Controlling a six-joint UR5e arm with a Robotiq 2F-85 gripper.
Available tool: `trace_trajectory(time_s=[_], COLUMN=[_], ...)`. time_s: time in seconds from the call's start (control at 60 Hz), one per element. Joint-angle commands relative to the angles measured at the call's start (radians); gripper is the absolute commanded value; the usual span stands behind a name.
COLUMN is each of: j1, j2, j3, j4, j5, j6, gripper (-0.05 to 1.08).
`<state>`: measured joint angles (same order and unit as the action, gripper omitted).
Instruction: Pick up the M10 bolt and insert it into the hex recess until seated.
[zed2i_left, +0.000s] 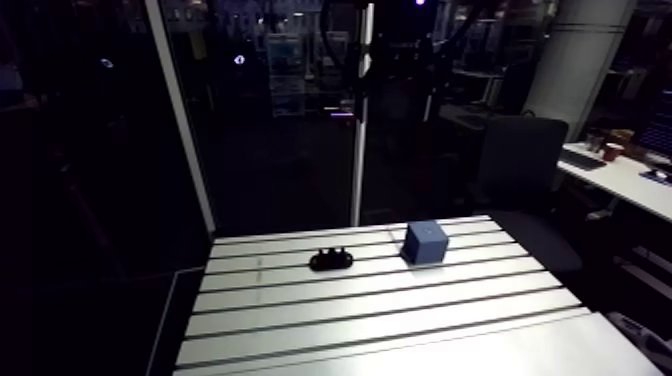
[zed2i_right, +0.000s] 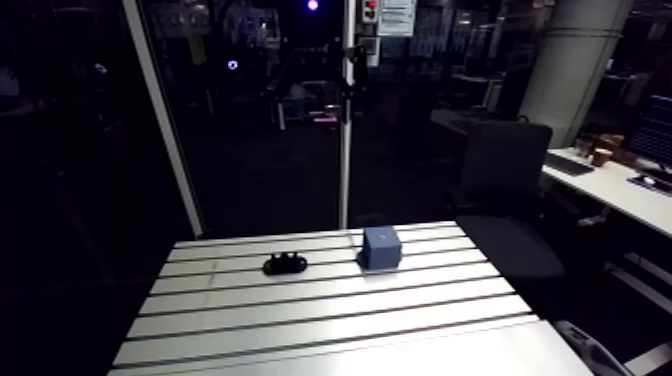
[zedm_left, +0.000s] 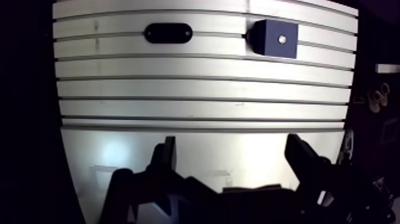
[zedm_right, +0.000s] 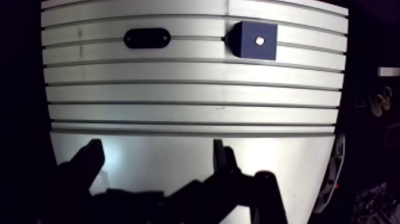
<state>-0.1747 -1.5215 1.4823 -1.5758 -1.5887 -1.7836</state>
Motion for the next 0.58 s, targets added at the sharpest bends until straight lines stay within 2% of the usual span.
trace_trajectory(time_s=[0.017, 0.3, 0.367, 0.417, 0.583], j1=[0.004, 0.006, 0.006, 0.006, 0.006], j2=[0.005, 0.013, 0.013, 0.014, 0.023], j3=[-0.003, 0.000, 0.003, 0.003, 0.002], j4=[0.000, -0.005, -0.005, -0.005, -0.005], j5=[0.002, 0.003, 0.010, 0.022, 0.025], j6=[0.003, 0.009, 0.011, 0.013, 0.013], gripper=[0.01, 0.01, 0.01, 0.01, 0.01])
